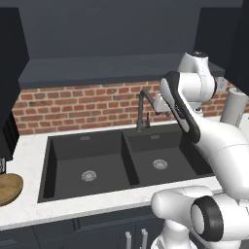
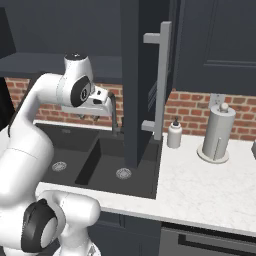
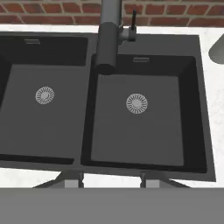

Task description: Pick up the bowls on the counter and stack them on top of one another in the open cabinet. Place the smaller bowl on top of the larger bowl.

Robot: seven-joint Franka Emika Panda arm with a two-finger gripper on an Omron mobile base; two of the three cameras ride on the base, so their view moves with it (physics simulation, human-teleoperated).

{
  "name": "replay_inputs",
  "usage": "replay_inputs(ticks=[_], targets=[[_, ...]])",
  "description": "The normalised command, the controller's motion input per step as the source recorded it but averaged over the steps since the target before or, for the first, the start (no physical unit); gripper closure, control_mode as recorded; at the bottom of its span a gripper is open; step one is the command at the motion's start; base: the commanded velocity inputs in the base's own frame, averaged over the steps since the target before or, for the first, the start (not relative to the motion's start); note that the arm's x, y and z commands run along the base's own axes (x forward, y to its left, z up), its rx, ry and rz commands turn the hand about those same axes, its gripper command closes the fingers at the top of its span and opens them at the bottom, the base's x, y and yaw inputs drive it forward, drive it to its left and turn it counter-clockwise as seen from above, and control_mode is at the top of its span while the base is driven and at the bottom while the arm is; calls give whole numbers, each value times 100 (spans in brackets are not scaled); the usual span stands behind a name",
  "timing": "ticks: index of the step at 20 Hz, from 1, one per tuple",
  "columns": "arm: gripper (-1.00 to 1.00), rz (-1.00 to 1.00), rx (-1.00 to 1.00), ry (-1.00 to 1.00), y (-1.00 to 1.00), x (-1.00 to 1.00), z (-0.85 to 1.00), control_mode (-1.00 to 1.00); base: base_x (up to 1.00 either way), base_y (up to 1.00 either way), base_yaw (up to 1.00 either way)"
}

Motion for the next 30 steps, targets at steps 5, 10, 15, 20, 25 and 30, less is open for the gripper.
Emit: replay_inputs(ticks=[5, 10, 15, 20, 25, 30], targets=[[-100, -7, 0, -7, 8, 19, -16, -100, 0, 0, 0], [-100, -16, 0, -2, 8, -20, -42, -100, 0, 0, 0], [-100, -2, 0, -6, 28, -59, -32, -100, 0, 0, 0], [-100, 0, 0, -3, 34, -55, -22, -100, 0, 0, 0], [-100, 0, 0, 0, 16, -49, -1, -100, 0, 0, 0], [-100, 0, 0, 0, 56, -21, 0, -100, 0, 0, 0]])
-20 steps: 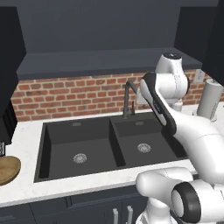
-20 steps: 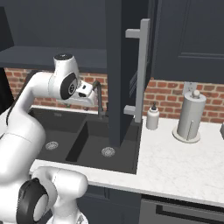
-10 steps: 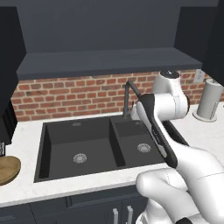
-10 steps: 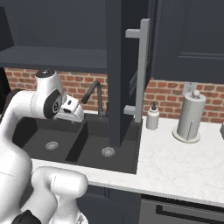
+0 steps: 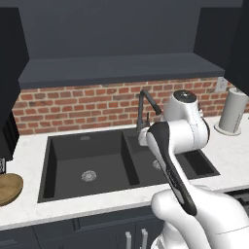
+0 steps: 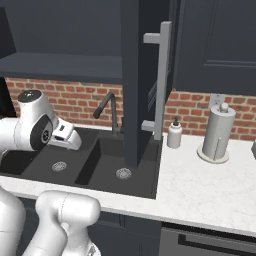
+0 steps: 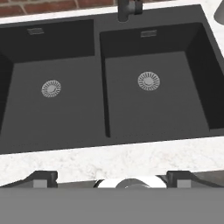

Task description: Pick up the bowls on the counter and stack them on top of one another in the open cabinet. Place the smaller bowl on top of the larger bowl.

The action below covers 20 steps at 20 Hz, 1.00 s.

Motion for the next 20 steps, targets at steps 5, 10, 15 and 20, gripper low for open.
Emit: replay_inputs(ticks=[5, 10, 15, 20], targets=[[-100, 0, 0, 0, 38, -27, 0, -100, 0, 0, 0], [-100, -1, 0, 0, 2, -7, 0, -100, 0, 0, 0], [-100, -1, 0, 0, 0, -8, 0, -100, 0, 0, 0], [-100, 0, 0, -1, 5, -15, 0, -100, 0, 0, 0]])
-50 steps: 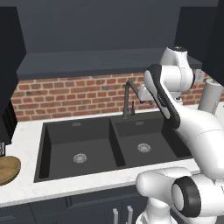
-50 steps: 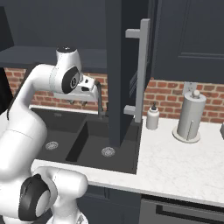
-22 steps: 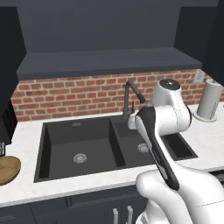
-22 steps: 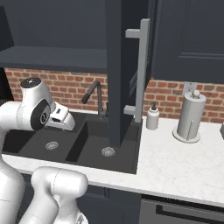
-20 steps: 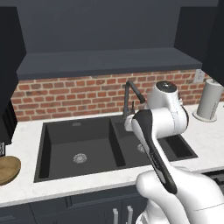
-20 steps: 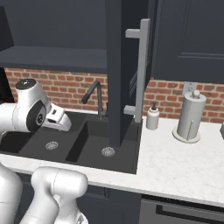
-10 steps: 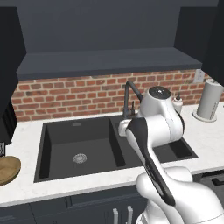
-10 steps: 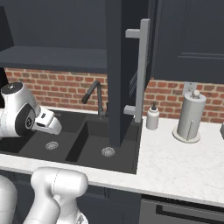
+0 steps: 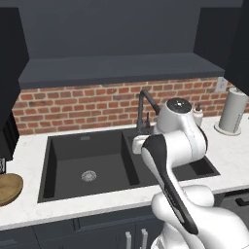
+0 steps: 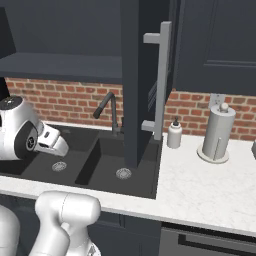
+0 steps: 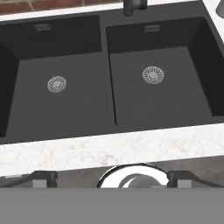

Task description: Pick up the bowls on the counter and stack them on top of one another in the open cabinet. Place the smaller bowl on top of the larger bowl.

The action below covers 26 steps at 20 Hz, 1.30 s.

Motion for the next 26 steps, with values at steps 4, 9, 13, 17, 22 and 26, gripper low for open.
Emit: replay_inputs(ticks=[4, 9, 13, 17, 22, 26], targets=[[-100, 0, 0, 0, 0, 0, 0, 100, -66, 62, 0], [-100, 0, 0, 0, 0, 0, 0, 100, -77, 90, 0], [-100, 0, 0, 0, 0, 0, 0, 100, -58, 90, 0], [-100, 0, 0, 0, 0, 0, 0, 100, -29, 98, 0], [-100, 0, 0, 0, 0, 0, 0, 100, 14, 99, 0], [-100, 0, 0, 0, 0, 0, 0, 100, 48, 72, 0]])
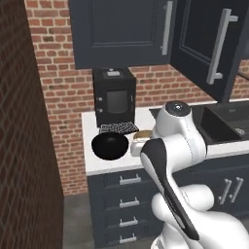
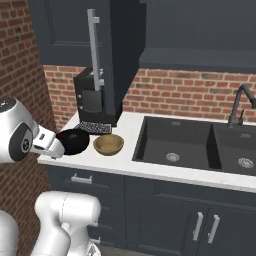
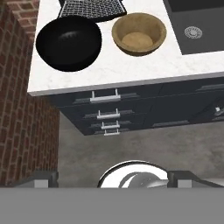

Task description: Pick up the bowls on the counter and stack them on top of one another in the open cabinet. Place the smaller bowl on top of the larger bowl.

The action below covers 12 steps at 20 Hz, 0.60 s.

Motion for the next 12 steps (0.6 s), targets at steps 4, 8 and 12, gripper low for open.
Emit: replay_inputs(ticks=[4, 8, 12], targets=[[-100, 0, 0, 0, 0, 0, 0, 100, 45, 25, 0], [-100, 0, 0, 0, 0, 0, 0, 100, 24, -14, 0], [-100, 0, 12, 0, -15, 37, -38, -100, 0, 0, 0]])
